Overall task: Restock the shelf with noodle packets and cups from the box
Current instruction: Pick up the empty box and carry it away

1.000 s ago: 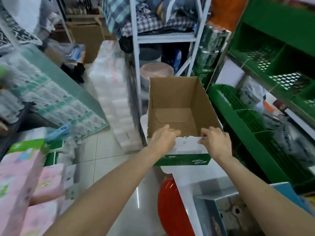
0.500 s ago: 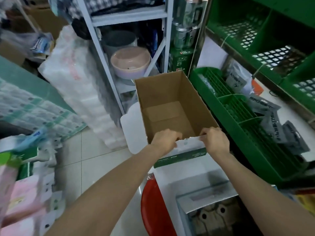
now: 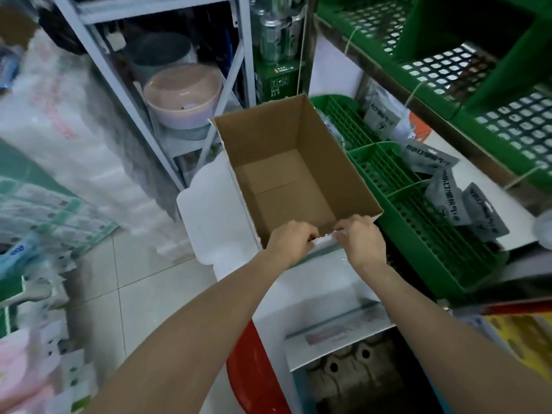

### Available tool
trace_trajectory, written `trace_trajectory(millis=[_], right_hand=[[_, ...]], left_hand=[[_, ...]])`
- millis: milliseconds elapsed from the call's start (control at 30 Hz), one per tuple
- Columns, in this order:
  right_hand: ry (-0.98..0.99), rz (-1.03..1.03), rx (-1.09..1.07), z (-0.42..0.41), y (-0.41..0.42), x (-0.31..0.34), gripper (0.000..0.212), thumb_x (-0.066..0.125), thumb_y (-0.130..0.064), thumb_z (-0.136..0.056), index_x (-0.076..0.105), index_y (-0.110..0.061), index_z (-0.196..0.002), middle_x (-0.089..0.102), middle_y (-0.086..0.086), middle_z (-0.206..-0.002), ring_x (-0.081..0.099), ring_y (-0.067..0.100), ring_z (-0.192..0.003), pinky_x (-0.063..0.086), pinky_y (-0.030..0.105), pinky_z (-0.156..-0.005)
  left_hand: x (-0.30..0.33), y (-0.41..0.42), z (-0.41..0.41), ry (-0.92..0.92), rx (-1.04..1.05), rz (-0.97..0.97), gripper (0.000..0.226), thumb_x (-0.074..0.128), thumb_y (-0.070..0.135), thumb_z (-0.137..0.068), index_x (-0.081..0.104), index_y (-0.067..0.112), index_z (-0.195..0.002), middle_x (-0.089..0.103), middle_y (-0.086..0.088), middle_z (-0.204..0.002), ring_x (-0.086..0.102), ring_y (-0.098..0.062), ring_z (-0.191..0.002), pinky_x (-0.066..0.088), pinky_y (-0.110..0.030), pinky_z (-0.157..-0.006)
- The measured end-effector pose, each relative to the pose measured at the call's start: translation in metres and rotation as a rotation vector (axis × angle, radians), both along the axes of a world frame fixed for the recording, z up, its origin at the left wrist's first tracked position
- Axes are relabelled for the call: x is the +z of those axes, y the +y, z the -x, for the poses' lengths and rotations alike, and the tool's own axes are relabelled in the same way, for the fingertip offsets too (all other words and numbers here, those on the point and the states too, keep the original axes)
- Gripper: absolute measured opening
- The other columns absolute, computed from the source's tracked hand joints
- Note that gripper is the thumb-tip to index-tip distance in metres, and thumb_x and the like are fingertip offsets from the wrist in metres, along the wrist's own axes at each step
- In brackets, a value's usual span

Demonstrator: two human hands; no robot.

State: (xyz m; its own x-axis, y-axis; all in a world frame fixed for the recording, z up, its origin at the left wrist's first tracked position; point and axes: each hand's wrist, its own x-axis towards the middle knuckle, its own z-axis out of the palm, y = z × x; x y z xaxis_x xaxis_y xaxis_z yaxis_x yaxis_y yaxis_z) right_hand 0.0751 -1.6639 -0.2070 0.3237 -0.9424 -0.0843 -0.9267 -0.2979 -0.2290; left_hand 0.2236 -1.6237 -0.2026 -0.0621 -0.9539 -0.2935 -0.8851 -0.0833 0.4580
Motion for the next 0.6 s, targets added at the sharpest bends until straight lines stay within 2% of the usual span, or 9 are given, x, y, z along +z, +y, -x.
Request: trace_trajectory(millis=[133,267,367,500,600], right_hand=[[-0.006,0.044,-0.058,0.008,-0.006,-0.001,0.019,0.057,-0.021,-0.091,0.073,-0.017,-0.100,0.064,0.009,-0.100,0.053,0.027,-0.098,0.038,0.033,-0.083],[-0.010,0.035,-0.086,0.017,-0.009,0.001,0.020,0.057,-0.017,-0.090,0.072,-0.015,-0.103,0.062,0.010,-0.105,0.053,0.027,-0.103,0.038,0.033,-0.090],[-0.023,0.000,-0.002,0.013,-0.005,0.002,0.020,0.060,-0.018,-0.090,0.070,-0.014,-0.106,0.063,0.009,-0.108,0.051,0.028,-0.106,0.039,0.034,-0.090],[-0.046,-0.040,0.111,0.006,0.006,0.000,0.020,0.060,-0.022,-0.091,0.069,-0.017,-0.107,0.063,0.006,-0.107,0.051,0.025,-0.104,0.042,0.034,-0.085],[-0.019,0.004,0.062,0.005,0.008,0.000,0.020,0.056,-0.027,-0.093,0.069,-0.023,-0.107,0.063,0.002,-0.110,0.051,0.022,-0.107,0.033,0.031,-0.100]], left_hand=[[0.000,-0.003,0.002,0.040,-0.043,-0.040,0.024,0.055,0.023,-0.092,0.063,0.024,-0.115,0.068,0.000,-0.109,0.063,-0.021,-0.094,0.056,-0.039,-0.081],[0.001,0.003,-0.003,0.087,-0.042,-0.053,0.020,0.057,0.025,-0.092,0.064,0.022,-0.111,0.068,0.003,-0.107,0.063,-0.014,-0.091,0.056,-0.032,-0.082],[0.003,0.005,0.000,0.082,-0.034,-0.034,0.019,0.059,0.023,-0.092,0.065,0.021,-0.110,0.068,0.002,-0.108,0.063,-0.014,-0.089,0.053,-0.025,-0.081],[0.006,0.005,0.006,0.035,-0.018,-0.027,0.018,0.057,0.022,-0.093,0.066,0.021,-0.109,0.068,0.000,-0.104,0.063,-0.017,-0.085,0.056,-0.032,-0.082],[0.009,0.008,0.008,0.006,-0.008,-0.040,0.019,0.056,0.023,-0.094,0.065,0.020,-0.109,0.068,-0.001,-0.104,0.063,-0.019,-0.087,0.055,-0.034,-0.083]])
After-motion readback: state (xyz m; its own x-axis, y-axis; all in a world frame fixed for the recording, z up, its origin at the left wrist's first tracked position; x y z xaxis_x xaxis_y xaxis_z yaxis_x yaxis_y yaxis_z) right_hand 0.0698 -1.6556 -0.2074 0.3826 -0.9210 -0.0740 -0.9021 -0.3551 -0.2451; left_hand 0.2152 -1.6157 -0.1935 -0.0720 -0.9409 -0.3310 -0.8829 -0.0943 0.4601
